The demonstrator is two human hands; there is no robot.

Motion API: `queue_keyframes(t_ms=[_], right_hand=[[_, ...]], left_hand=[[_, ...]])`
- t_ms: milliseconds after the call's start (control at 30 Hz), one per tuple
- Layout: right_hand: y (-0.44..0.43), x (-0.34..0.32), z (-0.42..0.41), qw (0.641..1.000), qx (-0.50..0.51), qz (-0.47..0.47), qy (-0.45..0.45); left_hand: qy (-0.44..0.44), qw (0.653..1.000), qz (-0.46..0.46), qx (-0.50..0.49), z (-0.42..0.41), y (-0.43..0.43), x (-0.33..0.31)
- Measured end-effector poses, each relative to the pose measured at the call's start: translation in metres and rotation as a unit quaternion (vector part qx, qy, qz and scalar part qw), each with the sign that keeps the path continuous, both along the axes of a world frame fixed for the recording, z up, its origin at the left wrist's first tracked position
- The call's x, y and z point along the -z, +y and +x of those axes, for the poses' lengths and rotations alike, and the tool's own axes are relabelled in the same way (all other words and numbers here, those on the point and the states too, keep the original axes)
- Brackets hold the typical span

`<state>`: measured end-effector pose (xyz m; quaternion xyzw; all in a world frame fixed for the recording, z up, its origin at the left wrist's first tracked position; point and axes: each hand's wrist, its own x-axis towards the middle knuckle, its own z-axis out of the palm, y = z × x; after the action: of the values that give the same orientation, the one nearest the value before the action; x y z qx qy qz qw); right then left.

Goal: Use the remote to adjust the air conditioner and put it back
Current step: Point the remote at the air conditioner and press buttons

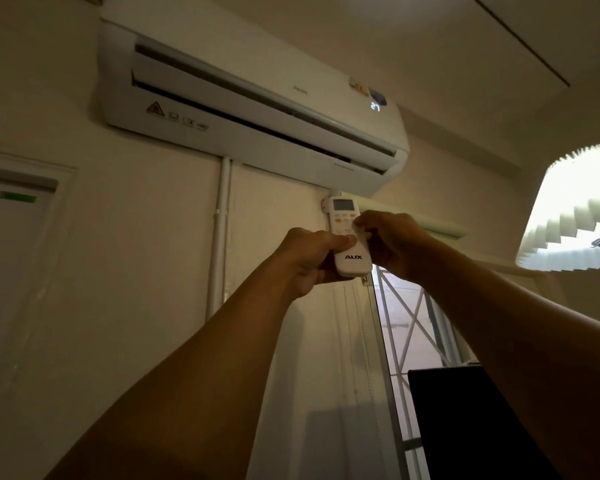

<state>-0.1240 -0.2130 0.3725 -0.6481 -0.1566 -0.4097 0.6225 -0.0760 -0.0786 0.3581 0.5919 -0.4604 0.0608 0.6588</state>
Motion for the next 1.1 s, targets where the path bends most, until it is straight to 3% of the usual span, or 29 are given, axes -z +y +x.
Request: queue_keyframes(t_ms=[933, 1100], right_hand=[[-0.006, 0.003, -0.009, 0.999, 0.047, 0.009, 0.000], [-0.007, 0.012, -0.004, 0.998, 0.059, -0.020, 0.009]], left_hand=[[0.003, 1.000, -0.003, 0.009, -0.007, -0.010, 0.007], [-0.014, 0.999, 0.005, -0.029, -0.003, -0.008, 0.016]])
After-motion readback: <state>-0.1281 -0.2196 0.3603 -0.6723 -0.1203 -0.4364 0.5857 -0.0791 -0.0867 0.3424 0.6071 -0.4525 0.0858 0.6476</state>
